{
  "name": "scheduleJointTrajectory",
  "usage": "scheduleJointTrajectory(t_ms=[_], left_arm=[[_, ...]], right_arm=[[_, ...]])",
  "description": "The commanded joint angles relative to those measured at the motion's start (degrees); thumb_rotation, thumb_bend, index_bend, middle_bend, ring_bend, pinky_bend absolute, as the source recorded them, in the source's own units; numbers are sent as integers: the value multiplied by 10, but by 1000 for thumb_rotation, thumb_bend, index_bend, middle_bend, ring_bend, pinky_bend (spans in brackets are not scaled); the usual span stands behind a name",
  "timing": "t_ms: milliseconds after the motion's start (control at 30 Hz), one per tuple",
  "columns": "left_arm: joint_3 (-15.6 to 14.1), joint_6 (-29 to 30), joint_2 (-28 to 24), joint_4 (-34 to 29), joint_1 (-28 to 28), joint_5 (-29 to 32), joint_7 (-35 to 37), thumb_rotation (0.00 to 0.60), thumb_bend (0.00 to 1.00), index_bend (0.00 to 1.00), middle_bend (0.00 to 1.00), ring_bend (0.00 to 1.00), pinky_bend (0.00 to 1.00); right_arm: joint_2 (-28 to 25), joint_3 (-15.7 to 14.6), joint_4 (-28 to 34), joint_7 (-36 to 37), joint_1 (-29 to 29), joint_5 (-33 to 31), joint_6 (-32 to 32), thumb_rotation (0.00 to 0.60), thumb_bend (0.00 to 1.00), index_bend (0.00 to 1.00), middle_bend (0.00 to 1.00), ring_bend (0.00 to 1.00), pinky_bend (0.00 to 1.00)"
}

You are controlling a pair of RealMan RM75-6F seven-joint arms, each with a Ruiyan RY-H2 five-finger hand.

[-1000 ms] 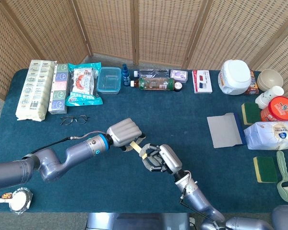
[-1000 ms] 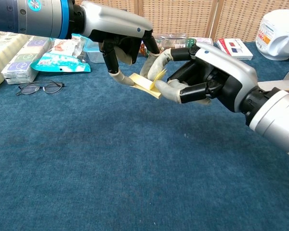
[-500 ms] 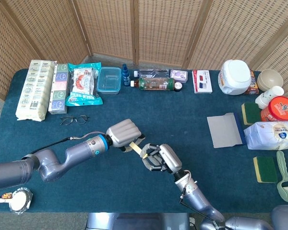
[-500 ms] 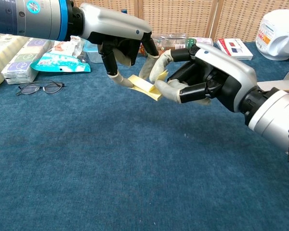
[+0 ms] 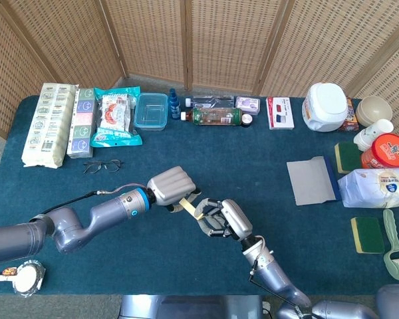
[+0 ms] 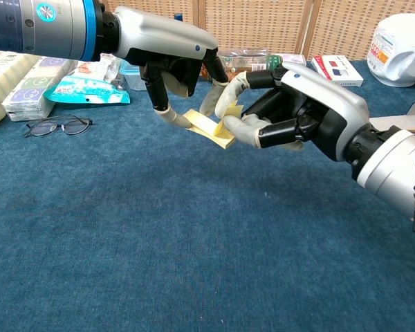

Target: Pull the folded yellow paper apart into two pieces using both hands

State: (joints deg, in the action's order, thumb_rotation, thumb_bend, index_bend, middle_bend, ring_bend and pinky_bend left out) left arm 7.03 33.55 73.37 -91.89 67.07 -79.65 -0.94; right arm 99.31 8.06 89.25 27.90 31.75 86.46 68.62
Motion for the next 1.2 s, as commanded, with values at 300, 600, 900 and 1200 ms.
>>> scheduleJointTrajectory(t_ms=[300,600,900,1200], left_arm=[[-1,2,2,1,0,-6,4,600,351,647,1000,1000,1000],[-4,3,3,5,-2,-11,7,600,351,647,1000,1000,1000],[-9,0,3,9,-4,-9,8,600,351,647,1000,1000,1000],[-19,1,1,15,-14,-7,12,600,351,647,1000,1000,1000]], right_arm=[[1,1,-1,-2,0,-1,1,600,461,569,1000,1000,976],[0,1,0,-3,-1,-2,2,600,461,633,1000,1000,977],[-2,0,2,-3,-4,-4,4,600,461,692,1000,1000,980],[-7,0,4,1,-7,-6,5,600,461,713,1000,1000,980]])
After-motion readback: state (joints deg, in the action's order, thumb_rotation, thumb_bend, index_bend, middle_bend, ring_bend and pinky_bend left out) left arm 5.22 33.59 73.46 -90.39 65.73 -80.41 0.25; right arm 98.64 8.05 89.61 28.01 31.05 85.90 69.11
